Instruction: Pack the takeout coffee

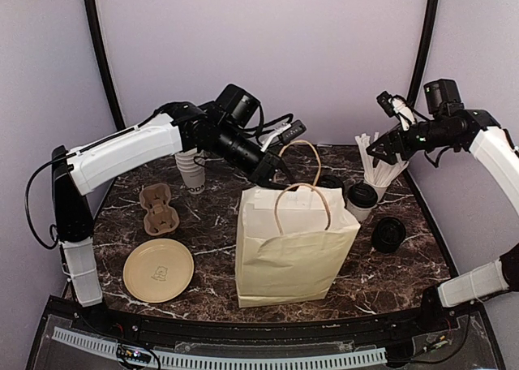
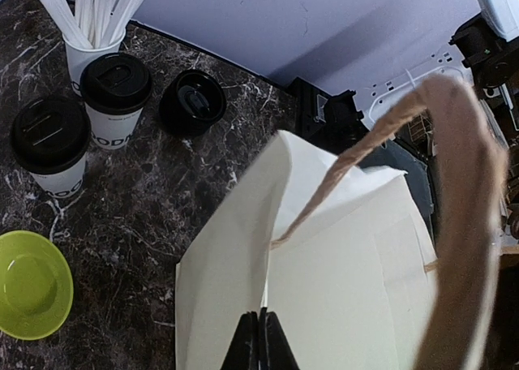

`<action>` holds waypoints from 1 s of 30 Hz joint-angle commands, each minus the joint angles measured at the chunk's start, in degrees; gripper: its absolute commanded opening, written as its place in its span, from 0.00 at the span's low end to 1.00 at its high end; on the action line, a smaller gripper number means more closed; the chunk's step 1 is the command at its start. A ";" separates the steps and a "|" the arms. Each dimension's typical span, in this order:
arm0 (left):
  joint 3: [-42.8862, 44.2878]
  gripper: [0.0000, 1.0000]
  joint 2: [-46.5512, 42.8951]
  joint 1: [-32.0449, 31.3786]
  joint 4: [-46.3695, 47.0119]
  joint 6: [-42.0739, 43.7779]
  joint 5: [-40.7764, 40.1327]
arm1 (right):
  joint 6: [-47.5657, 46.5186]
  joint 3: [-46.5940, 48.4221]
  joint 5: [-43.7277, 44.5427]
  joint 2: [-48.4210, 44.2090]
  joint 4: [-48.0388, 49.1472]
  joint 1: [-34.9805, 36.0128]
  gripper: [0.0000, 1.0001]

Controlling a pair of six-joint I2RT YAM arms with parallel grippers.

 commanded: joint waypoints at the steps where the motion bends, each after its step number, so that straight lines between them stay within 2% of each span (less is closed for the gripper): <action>1: 5.57 0.00 2.55 -0.23 -3.07 4.22 3.10 | -0.83 -1.72 -1.26 -0.91 1.94 -0.21 0.85; 7: 14.47 0.02 8.04 -0.25 -8.49 8.40 -1.45 | -0.56 -2.81 -2.49 -0.17 3.28 -0.24 0.85; 11: 17.81 0.08 9.58 -0.15 -9.85 9.65 -2.68 | -0.51 -3.10 -3.42 0.08 3.69 -0.24 0.85; 13: 18.22 0.21 9.74 -0.15 -10.15 10.16 -2.97 | -0.44 -3.48 -3.62 0.11 3.96 -0.24 0.85; 14: 18.35 0.33 9.74 -0.14 -10.37 10.43 -3.40 | -0.44 -3.66 -3.71 0.02 4.10 -0.24 0.85; 16: 19.33 0.48 9.75 -0.17 -11.33 10.49 -5.37 | -0.42 -4.13 -3.86 -0.02 4.25 -0.23 0.85; 17: 20.04 0.52 9.75 -0.18 -12.06 10.93 -6.27 | -0.38 -4.29 -3.97 -0.10 4.27 -0.20 0.85; 20: 23.58 0.64 7.00 -0.28 -16.81 11.51 -13.16 | -0.49 -4.31 -4.43 -0.14 3.90 -0.20 0.85; 22: 22.44 0.70 2.65 -0.30 -18.27 10.52 -18.76 | -0.79 -4.18 -4.82 -0.23 3.51 -0.24 0.85; 23: 20.33 0.73 -1.24 -0.32 -18.38 8.49 -24.33 | -0.93 -4.22 -4.95 -0.33 3.35 -0.28 0.85; 26: 13.42 0.74 -9.75 -0.30 -17.60 2.74 -35.99 | -1.21 -5.03 -4.82 -1.07 3.56 -0.19 0.85; 27: 9.35 0.74 -13.94 -0.19 -17.09 -1.38 -42.64 | -1.36 -5.43 -4.68 -1.43 3.89 -0.23 0.85; 30: 0.41 0.71 -21.27 1.16 -16.04 -10.11 -54.78 | -1.70 -6.80 -4.37 -2.04 4.95 -0.22 0.85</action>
